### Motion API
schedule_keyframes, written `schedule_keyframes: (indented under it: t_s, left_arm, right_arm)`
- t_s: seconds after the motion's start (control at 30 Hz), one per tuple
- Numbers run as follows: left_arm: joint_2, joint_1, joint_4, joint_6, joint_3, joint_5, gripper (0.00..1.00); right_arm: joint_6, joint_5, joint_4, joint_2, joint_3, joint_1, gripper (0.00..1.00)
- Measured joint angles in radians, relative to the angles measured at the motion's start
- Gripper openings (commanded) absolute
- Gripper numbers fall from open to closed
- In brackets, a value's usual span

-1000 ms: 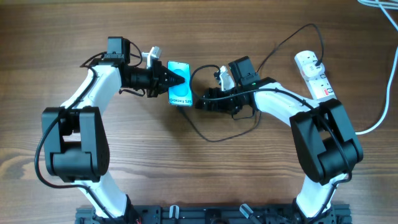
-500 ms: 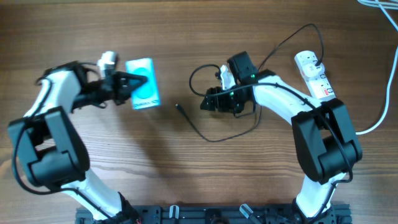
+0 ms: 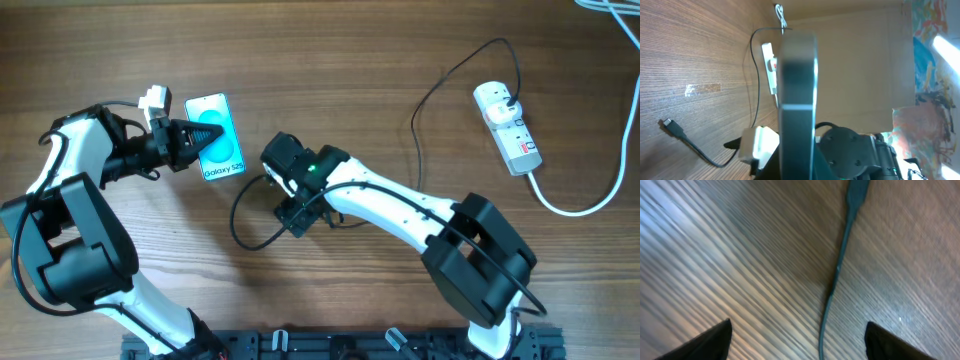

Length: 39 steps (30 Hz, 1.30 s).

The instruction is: Plug charger to phone and switch on socket

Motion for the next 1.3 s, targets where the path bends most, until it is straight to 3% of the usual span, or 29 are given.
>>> schedule_keyframes:
  t_s: [0.03, 0.1, 0.5, 0.57, 0.63, 0.67, 0.97, 1.07, 1.27, 1.3]
  left_arm:
    - [0.000, 0.000, 0.000, 0.002, 0.000, -0.003, 0.04]
    - [0.000, 0.000, 0.000, 0.002, 0.000, -0.003, 0.04]
    - [0.000, 0.000, -0.014, 0.002, 0.000, -0.008, 0.04]
    - [0.000, 0.000, -0.014, 0.002, 0.000, -0.008, 0.04]
    - [0.000, 0.000, -0.014, 0.002, 0.000, -0.008, 0.04]
    - [0.000, 0.000, -0.014, 0.002, 0.000, -0.008, 0.04]
    - [0.000, 0.007, 0.011, 0.003, 0.000, 0.012, 0.04]
    - [0.000, 0.062, 0.024, 0.005, 0.000, 0.050, 0.04]
    - [0.000, 0.090, 0.024, 0.005, 0.000, 0.055, 0.04]
    - [0.000, 0.090, 0.024, 0.005, 0.000, 0.055, 0.04]
  right_arm:
    - [-0.005, 0.008, -0.010, 0.013, 0.000, -0.003, 0.48]
    - [-0.009, 0.023, -0.034, 0.017, 0.000, -0.003, 0.37]
    - [-0.009, 0.116, -0.247, 0.019, 0.000, -0.004, 0.26]
    - [-0.010, 0.120, -0.195, 0.019, 0.000, -0.004, 0.41]
    - [-0.011, 0.120, -0.153, 0.019, 0.000, -0.004, 0.49]
    - [-0.021, 0.120, -0.124, 0.019, 0.000, -0.004, 0.59]
    - [-0.132, 0.101, 0.052, 0.021, -0.001, -0.034, 0.61]
    - [-0.191, 0.032, 0.072, 0.021, -0.001, -0.063, 0.41]
    - [-0.204, 0.007, 0.119, 0.039, -0.016, -0.063, 0.38]
    - [-0.204, 0.007, 0.119, 0.051, -0.027, -0.063, 0.30]
